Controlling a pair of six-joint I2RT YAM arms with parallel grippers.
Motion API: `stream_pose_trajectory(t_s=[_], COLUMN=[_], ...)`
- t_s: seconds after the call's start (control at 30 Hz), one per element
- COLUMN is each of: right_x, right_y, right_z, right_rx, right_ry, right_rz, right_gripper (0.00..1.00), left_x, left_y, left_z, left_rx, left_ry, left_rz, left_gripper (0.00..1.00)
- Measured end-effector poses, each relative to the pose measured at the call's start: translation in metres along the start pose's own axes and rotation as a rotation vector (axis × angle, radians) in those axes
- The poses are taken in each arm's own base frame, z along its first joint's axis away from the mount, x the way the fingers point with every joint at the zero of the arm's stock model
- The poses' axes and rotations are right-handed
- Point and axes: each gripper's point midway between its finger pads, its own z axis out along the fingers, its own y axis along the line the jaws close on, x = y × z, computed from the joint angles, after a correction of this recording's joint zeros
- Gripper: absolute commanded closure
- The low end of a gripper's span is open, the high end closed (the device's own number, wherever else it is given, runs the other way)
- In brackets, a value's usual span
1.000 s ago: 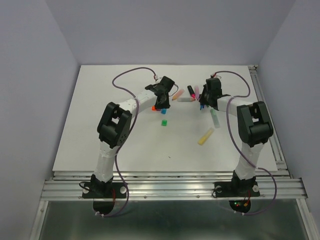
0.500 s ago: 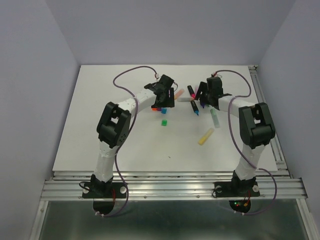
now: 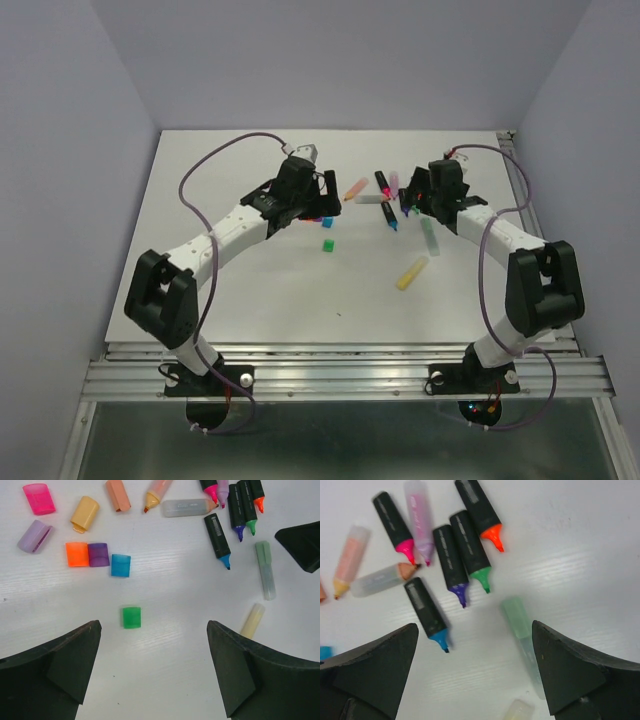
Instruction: Open the pen caps
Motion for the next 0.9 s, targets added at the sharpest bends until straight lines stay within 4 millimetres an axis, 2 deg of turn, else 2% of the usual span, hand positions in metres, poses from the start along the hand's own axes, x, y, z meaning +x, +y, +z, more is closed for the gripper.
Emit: stream_pose_trajectory(t_s=[0.1,0.2,0.3,0.43,0.57,0.63,0.73,0.77,0.87,0.9], right_x=[0.033,0.055,0.068,0.076,0.095,0.103,0.103,0.102,0.103,0.103], right_y=[-0.022,-0.035,-0.044,-0.051,-0.060,-0.062,-0.061,-0.060,-0.057,-0.056], right_z=[0.003,0.007,0.008,0.010,0.013,0.016,0.018,0.019,0.022,0.022], right_rx=[0.076,0.117,0.152,0.180,0.201,0.208,0.199,0.194,0.172,0.166], right_ry=[0.086,0.154,0.194,0.217,0.262,0.279,0.271,0.266,0.251,0.247], right_rz=[-0.038,-0.073,-0.093,-0.105,-0.120,-0.121,-0.120,-0.118,-0.109,-0.104], right_gripper=[0.02,0.07,0.10,0.13,0.19,0.27,0.35,0.46,0.62,0.64], left_x=[0.009,0.016,0.021,0.027,0.025,0.025,0.027,0.027,0.025,0.025], left_y=[0.004,0.005,0.006,0.006,0.004,0.004,0.004,0.003,0.001,0.001], left_z=[-0.019,-0.026,-0.025,-0.024,-0.024,-0.025,-0.030,-0.032,-0.039,-0.042], left_rx=[0.033,0.065,0.075,0.080,0.090,0.097,0.108,0.115,0.131,0.135], left_ry=[-0.030,-0.041,-0.039,-0.027,-0.035,-0.042,-0.043,-0.047,-0.063,-0.069], left_rz=[-0.013,-0.026,-0.034,-0.040,-0.044,-0.046,-0.052,-0.054,-0.064,-0.068], left_gripper=[0.01,0.01,0.01,0.01,0.01,0.01,0.01,0.01,0.01,0.01])
